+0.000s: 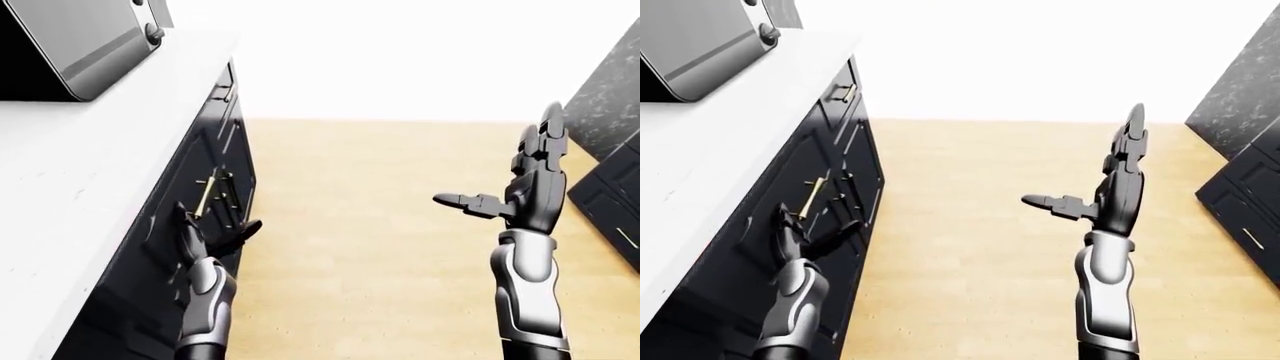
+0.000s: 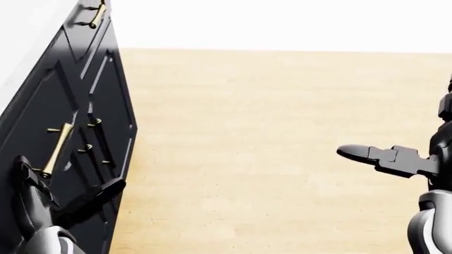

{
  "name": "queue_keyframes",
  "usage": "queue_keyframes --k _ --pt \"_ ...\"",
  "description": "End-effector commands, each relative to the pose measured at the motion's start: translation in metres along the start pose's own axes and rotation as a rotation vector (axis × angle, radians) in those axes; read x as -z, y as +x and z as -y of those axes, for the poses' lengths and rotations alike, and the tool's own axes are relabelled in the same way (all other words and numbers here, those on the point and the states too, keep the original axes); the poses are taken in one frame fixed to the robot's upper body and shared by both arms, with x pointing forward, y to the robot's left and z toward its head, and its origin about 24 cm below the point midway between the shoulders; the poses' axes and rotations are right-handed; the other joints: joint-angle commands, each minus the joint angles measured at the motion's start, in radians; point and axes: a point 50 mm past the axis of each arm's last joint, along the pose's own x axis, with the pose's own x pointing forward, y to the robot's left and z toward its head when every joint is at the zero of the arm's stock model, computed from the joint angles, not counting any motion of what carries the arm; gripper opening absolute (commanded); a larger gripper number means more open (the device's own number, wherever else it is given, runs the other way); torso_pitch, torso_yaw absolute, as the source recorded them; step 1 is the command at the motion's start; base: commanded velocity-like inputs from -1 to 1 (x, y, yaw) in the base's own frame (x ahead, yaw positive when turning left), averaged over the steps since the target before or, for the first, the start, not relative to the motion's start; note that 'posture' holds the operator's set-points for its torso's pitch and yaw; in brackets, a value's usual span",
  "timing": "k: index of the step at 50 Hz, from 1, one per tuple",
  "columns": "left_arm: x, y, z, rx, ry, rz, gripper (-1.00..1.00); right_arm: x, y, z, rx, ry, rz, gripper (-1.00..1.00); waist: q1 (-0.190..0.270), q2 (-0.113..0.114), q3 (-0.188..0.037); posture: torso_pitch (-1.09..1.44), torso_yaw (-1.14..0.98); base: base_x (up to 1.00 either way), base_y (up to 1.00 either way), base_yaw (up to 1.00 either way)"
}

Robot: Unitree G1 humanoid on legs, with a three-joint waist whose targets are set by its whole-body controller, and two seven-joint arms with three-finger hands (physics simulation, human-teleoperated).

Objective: Close the right drawer.

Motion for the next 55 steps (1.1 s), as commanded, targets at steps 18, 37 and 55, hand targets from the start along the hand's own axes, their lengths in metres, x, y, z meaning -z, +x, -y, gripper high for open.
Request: queue_keyframes --k 18,37,55 --pt "-0.049 0.011 -0.028 -0.135 -0.137 0.189 1.00 -0.017 0.006 0.001 0.006 0.005 0.090 1.00 0.006 0.007 -0.023 0.00 0.00 0.00 0.00 0.00" --pt "-0.063 0.013 -0.056 -0.223 -0.210 0.195 1.00 -0.018 0.006 0.001 0.007 0.005 0.090 1.00 0.002 0.013 -0.020 0.00 0.00 0.00 0.00 0.00" --pt "-0.062 0.014 -0.063 -0.260 -0.231 0.211 1.00 -0.016 0.006 0.001 0.005 0.004 0.089 1.00 -0.007 0.016 -0.018 0.00 0.00 0.00 0.00 0.00"
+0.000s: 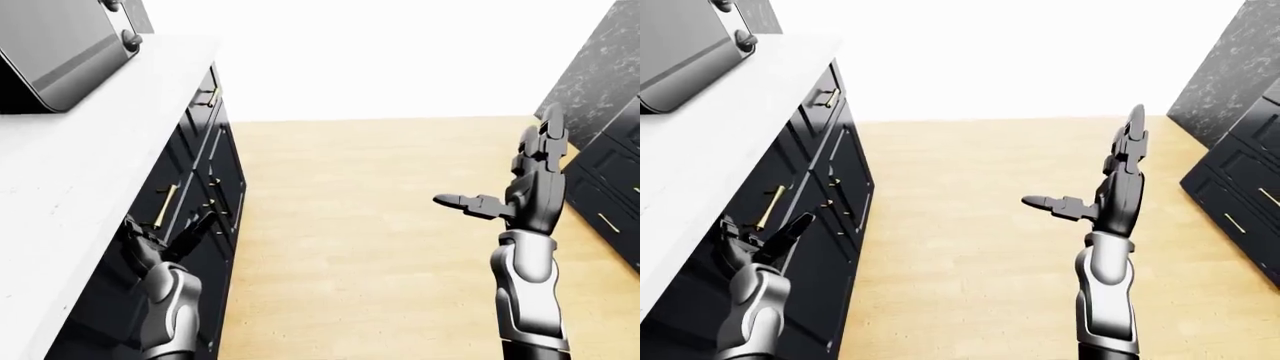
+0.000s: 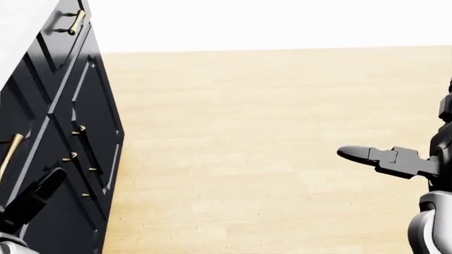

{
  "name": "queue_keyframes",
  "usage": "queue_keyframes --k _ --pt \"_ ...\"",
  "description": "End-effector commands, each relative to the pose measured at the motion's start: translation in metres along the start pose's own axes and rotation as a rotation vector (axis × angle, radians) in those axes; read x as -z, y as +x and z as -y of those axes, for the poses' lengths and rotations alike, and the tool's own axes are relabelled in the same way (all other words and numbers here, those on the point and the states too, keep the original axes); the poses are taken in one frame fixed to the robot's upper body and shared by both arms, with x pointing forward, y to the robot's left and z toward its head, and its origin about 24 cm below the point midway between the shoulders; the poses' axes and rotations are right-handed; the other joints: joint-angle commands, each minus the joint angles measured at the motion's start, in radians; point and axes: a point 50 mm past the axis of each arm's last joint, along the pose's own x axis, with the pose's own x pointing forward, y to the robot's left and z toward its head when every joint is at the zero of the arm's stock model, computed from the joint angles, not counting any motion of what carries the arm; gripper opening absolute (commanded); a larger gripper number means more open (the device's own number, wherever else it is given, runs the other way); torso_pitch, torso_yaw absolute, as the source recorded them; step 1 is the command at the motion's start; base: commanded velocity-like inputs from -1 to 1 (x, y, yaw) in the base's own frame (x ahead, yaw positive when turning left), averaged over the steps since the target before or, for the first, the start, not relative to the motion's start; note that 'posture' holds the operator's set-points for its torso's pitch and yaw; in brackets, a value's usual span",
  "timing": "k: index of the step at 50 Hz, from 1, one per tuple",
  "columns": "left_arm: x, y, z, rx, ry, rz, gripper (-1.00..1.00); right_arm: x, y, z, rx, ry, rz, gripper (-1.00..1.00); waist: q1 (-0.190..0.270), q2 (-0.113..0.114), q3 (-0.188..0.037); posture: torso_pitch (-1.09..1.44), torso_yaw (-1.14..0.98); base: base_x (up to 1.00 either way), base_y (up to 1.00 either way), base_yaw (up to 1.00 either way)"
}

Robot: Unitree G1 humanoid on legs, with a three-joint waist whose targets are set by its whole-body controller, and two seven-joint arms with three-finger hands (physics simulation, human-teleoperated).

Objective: Close the right drawer.

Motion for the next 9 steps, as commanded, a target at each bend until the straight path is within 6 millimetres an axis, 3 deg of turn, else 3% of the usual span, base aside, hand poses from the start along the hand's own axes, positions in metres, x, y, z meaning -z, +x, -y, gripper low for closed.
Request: queue_keyframes --k 1,9 --pt "-0.0343 0.0061 -0.0059 -0.058 -0.063 0.170 1.00 -0.0161 0.0066 0.0007 0.005 0.008 0.090 1.00 0.012 0.005 -0.024 0.00 0.00 0.00 0.00 0.00" --pt "-0.0339 0.0059 -0.0049 -0.049 -0.069 0.166 1.00 -0.0156 0.0065 -0.0003 0.002 0.008 0.088 1.00 0.013 0.004 -0.024 0.00 0.00 0.00 0.00 0.00"
